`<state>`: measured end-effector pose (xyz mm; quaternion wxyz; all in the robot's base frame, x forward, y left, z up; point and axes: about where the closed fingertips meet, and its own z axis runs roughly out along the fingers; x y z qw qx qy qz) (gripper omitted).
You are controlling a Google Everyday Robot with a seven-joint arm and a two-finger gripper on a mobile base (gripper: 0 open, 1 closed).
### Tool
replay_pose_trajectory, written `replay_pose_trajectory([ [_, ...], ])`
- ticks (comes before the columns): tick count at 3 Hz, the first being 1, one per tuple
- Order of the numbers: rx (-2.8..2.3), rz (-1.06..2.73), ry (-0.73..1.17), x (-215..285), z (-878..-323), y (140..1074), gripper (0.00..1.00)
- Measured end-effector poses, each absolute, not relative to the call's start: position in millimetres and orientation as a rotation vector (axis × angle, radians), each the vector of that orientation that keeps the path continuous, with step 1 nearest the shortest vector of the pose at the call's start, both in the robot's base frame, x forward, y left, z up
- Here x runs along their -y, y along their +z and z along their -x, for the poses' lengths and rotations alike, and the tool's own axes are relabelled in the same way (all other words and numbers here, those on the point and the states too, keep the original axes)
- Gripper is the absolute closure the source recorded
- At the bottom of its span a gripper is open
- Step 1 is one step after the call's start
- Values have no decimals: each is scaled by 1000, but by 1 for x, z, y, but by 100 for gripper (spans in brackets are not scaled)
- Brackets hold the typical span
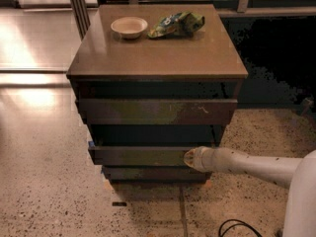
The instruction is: Close middle drawer
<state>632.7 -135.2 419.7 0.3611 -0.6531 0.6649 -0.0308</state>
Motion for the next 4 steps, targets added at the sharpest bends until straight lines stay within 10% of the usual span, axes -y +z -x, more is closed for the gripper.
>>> replay_pose_trajectory([
  [4,-1605,1666,-218,134,-686,434,100],
])
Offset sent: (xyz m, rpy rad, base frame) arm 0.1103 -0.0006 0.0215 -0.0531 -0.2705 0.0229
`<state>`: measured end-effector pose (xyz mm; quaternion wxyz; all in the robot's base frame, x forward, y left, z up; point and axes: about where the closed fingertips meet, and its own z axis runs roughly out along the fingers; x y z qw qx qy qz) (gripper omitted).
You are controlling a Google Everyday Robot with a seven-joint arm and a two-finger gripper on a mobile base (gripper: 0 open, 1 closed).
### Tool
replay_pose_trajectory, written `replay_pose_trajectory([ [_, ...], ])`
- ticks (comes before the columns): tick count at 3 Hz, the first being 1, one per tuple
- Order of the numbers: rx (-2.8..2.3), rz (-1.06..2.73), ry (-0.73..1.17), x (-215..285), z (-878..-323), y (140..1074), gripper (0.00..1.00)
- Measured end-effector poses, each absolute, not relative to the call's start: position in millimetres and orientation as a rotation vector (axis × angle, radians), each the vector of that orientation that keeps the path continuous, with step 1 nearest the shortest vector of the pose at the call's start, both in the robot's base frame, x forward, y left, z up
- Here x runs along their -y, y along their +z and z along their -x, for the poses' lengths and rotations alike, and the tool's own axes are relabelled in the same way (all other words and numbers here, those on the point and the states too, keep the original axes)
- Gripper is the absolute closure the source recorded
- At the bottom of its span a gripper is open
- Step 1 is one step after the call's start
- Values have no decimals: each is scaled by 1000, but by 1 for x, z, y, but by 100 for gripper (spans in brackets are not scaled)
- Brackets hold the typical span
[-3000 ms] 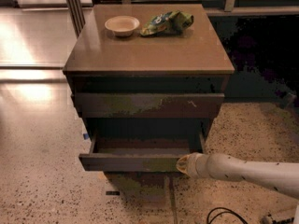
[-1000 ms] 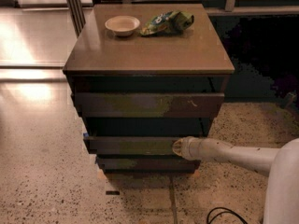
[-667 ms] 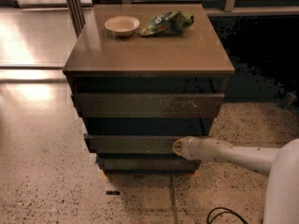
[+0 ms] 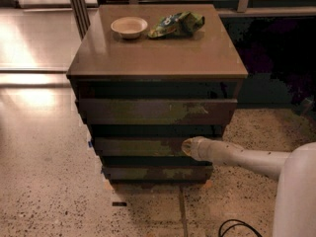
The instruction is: Close middle drawer
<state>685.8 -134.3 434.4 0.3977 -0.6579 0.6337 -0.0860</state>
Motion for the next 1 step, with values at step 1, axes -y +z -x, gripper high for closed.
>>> replay_pose_trajectory([
  [1,-1605,1666,-218,134,-686,434,100],
])
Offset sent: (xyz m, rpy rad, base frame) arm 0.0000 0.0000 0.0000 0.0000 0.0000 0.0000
